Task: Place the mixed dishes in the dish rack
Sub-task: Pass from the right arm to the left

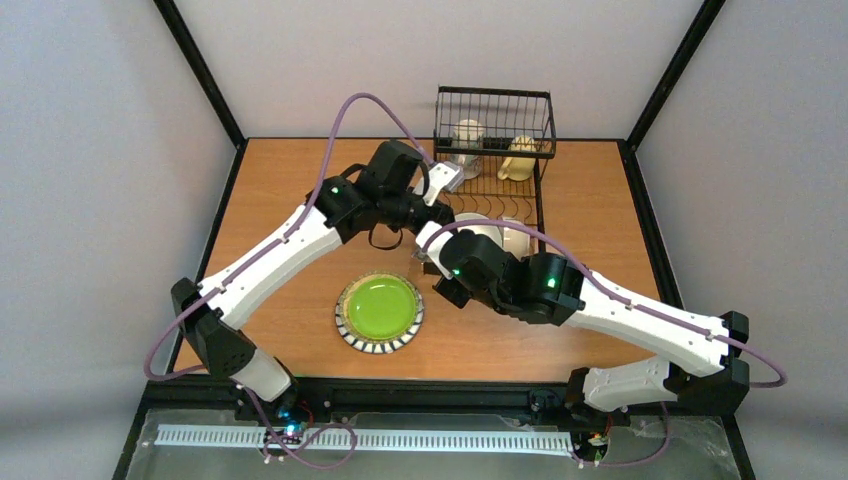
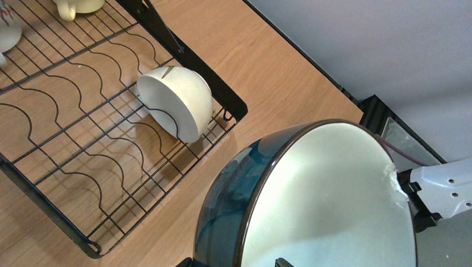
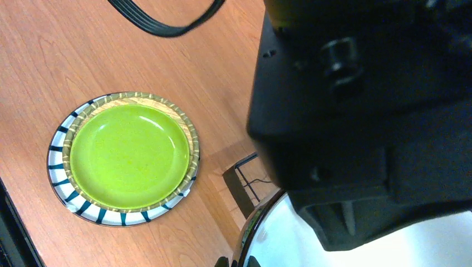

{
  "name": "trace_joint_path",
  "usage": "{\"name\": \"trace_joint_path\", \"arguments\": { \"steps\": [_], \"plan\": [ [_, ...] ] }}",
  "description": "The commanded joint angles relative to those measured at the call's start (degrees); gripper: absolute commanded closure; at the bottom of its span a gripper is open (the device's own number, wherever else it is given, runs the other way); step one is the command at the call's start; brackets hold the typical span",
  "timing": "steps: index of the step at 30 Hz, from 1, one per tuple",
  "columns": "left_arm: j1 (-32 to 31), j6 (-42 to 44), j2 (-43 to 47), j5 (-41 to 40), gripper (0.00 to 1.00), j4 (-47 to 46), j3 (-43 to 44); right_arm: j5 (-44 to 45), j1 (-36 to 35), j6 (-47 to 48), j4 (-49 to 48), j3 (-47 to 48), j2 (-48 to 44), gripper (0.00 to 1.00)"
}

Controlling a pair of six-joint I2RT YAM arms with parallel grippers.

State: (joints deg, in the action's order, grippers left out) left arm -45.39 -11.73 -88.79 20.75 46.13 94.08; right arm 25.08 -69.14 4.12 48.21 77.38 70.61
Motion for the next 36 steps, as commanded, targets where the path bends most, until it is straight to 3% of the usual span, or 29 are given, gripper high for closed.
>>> {"name": "trace_joint_path", "arguments": {
  "steps": [1,6,12,17,22,24,27,30,33,36],
  "plan": [
    [-0.85,2.45,-1.35,4.64,0.20,2.54,0.56,2.34,-0.94,3.30,-5.59,2.18,-0.49,0.98],
    [-0.77,2.62,-1.72,4.27,0.29,2.58,0.65,2.43,-1.38,3.35,-4.95,1.98,-0.60,0.98],
    [-0.77,2.03,-1.65,1.37,0.76,1.42,0.01,2.70,-1.86,2.77,-3.81,1.98,-0.33,0.98],
    [-0.80,0.96,-0.54,-0.71,0.97,-0.56,-0.83,3.38,-1.95,2.16,-3.60,1.51,-0.30,0.98],
    [-0.85,-0.57,1.05,-1.73,1.00,-3.33,-2.46,4.79,-1.91,1.17,-3.56,1.11,-0.60,0.97],
    [-0.82,-1.30,1.74,-2.47,1.00,-4.26,-3.40,5.62,-1.95,0.75,-3.43,0.85,-0.57,0.93],
    [-0.82,-2.82,3.08,-4.75,1.00,-6.72,-5.62,7.44,-1.94,-0.29,-2.99,0.84,-0.39,0.79],
    [-0.82,-4.75,4.17,-7.26,1.00,-9.32,-7.58,9.97,-1.95,-1.35,-2.87,1.13,-0.21,0.55],
    [-0.78,-6.58,4.59,-9.94,1.00,-11.15,-8.75,10.76,-1.96,-2.03,-2.68,1.51,-0.17,0.41],
    [-0.79,-7.85,4.67,-12.35,1.00,-12.33,-9.25,11.12,-1.95,-2.61,-2.20,1.99,-0.10,0.34]
  ]
}}
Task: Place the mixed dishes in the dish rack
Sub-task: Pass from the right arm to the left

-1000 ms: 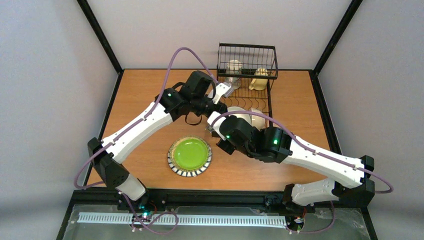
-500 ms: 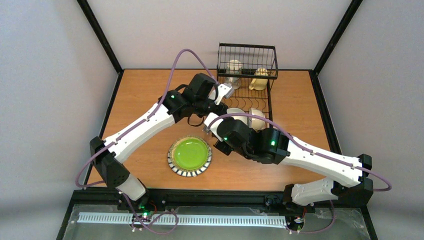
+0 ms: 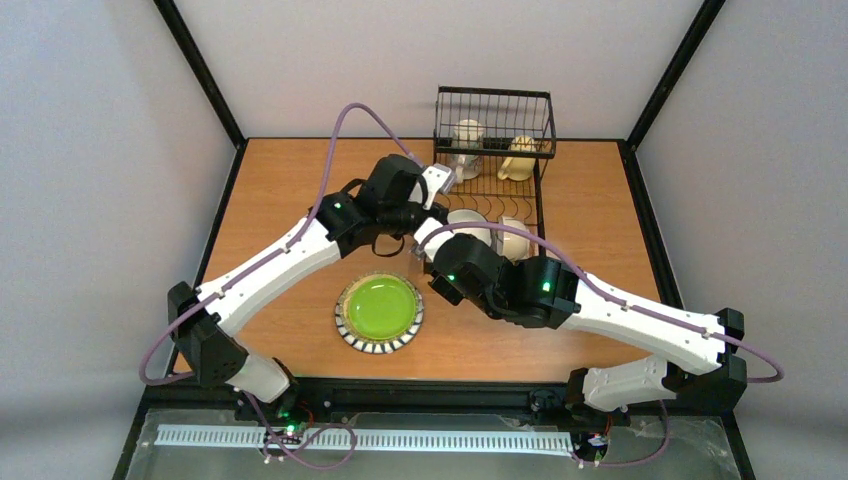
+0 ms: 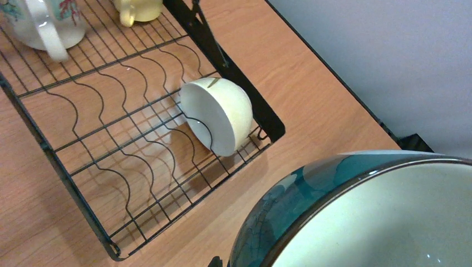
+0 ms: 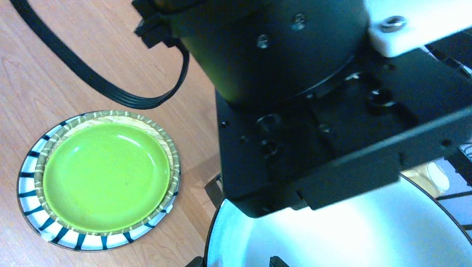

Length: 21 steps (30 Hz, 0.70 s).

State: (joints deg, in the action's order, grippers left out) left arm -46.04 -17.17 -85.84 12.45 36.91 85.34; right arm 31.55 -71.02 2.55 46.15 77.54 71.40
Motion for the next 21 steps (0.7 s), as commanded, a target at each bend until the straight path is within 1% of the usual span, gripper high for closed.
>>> {"name": "trace_joint_path", "arguments": {
  "steps": [1,5,10,11,13,15,21],
  "plan": [
    [-0.20,-2.81,1.80,-4.89,1.00,-3.42,-0.60,4.74,-0.03,-1.17,-0.06,1.97,-0.96,0.32],
    [-0.13,-4.80,1.79,-8.47,1.00,-4.85,-0.74,3.94,-0.08,-1.78,0.08,2.84,-1.43,0.26],
    [-0.22,-7.78,1.28,-12.29,1.00,-6.78,-1.24,4.05,-0.06,-2.19,0.26,3.60,-1.61,0.25],
    [-0.19,-8.55,1.34,-14.22,1.00,-7.22,-1.42,4.42,-0.08,-2.19,0.01,3.64,-1.65,0.25],
    [-0.12,-10.10,1.45,-16.29,1.00,-8.37,-1.91,6.19,-0.05,-4.43,-0.39,3.76,-1.85,0.25],
    [-0.13,-11.71,1.76,-17.89,1.00,-10.10,-2.71,9.50,-0.08,-5.63,-1.18,3.81,-2.09,0.25],
    [-0.19,-18.25,4.90,-21.04,1.00,-18.16,-9.23,26.79,-0.04,-10.55,-3.17,3.97,-1.39,0.26]
  ]
}}
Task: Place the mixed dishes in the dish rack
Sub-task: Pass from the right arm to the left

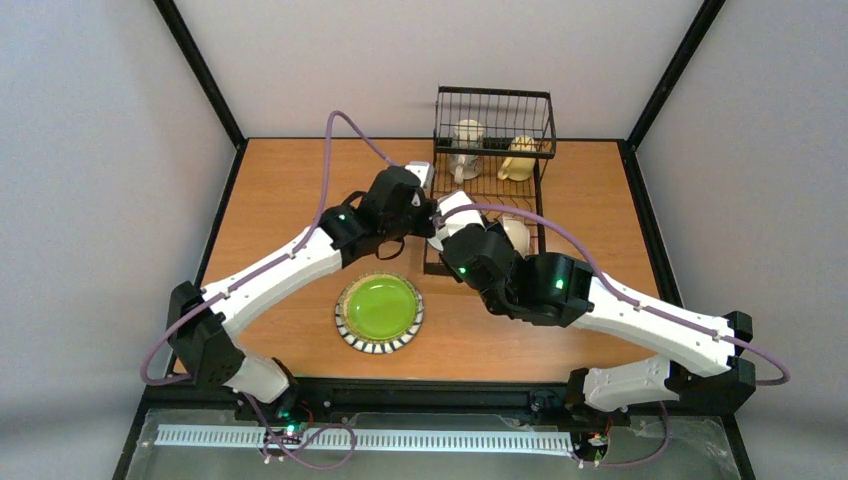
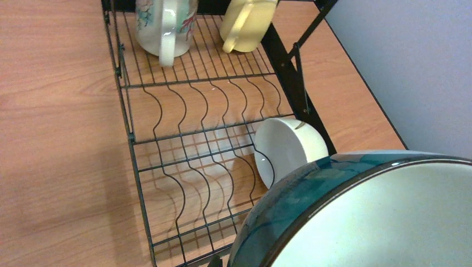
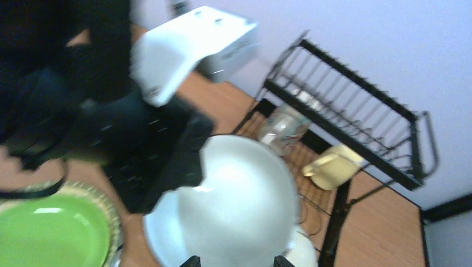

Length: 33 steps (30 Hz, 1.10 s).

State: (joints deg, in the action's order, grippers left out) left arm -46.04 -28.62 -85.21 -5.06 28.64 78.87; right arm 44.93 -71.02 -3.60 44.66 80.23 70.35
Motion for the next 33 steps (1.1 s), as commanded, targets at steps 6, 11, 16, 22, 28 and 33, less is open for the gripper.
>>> {"name": "trace_joint_path", "arguments": {
  "steps": [6,11,16,22,28,33],
  "plan": [
    [-0.19,-11.48,7.61,-4.49,1.00,-18.25,-9.14,21.90,1.03,-11.56,1.11,2.90,2.97,0.25],
    [-0.18,-13.15,10.81,-5.68,1.00,-23.78,-12.88,19.38,4.94,-17.89,1.73,2.73,3.70,0.25],
    [-0.18,-13.57,13.06,-6.82,1.00,-27.70,-15.73,16.33,7.38,-19.15,-1.26,2.67,4.90,0.27],
    [-0.19,-14.18,14.96,-7.38,1.00,-31.10,-18.08,12.96,9.18,-19.91,-3.23,3.66,7.62,0.27],
    [-0.23,-13.58,14.87,-9.59,1.00,-30.27,-18.08,12.22,9.15,-21.26,-2.36,5.84,8.76,0.29],
    [-0.14,-13.78,13.37,-12.48,1.00,-29.06,-17.35,11.81,9.15,-22.45,-1.26,5.97,7.90,0.30]
  ]
}}
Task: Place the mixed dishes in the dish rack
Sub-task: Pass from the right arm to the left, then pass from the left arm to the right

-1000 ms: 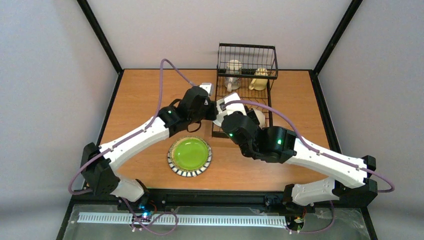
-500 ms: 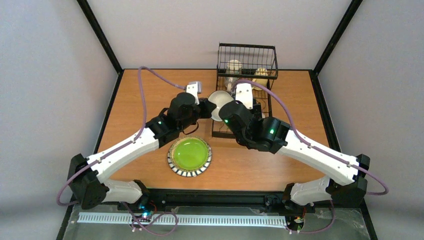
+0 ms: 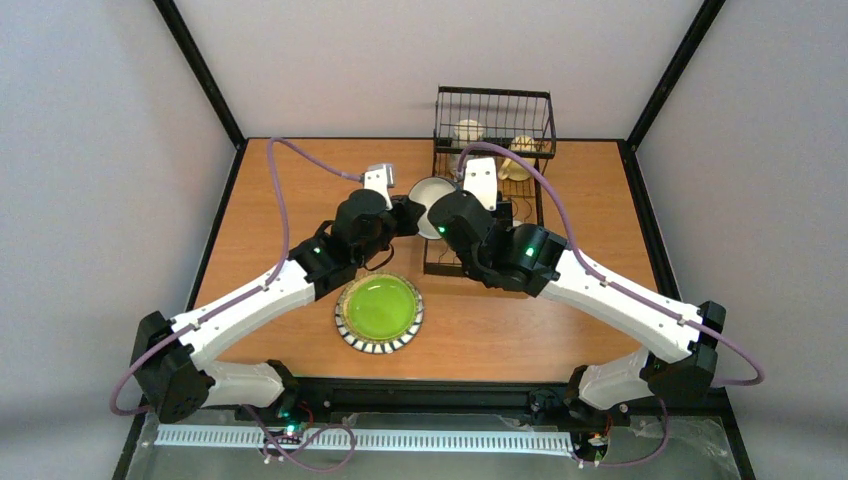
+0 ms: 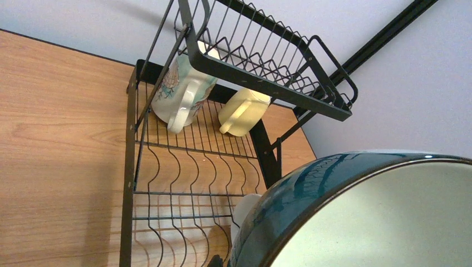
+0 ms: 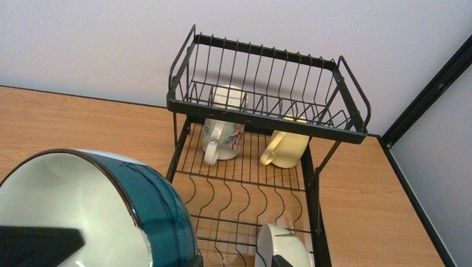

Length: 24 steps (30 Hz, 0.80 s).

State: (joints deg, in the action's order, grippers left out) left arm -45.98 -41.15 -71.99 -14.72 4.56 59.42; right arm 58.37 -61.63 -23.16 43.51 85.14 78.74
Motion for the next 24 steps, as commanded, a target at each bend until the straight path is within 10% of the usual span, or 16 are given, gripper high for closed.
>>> {"name": "trace_joint_path", "arguments": {
  "steps": [1,24],
  "plan": [
    [-0.25,-1.30,-0.11,-3.09,1.00,-5.03,1.98,-2.01,-0.25,-3.08,-0.09,0.99,-0.51,0.29],
    [-0.23,-0.88,-3.03,-4.59,1.00,-5.66,3.38,-6.56,-0.47,-5.05,-1.23,1.38,0.50,0.31]
  ]
}}
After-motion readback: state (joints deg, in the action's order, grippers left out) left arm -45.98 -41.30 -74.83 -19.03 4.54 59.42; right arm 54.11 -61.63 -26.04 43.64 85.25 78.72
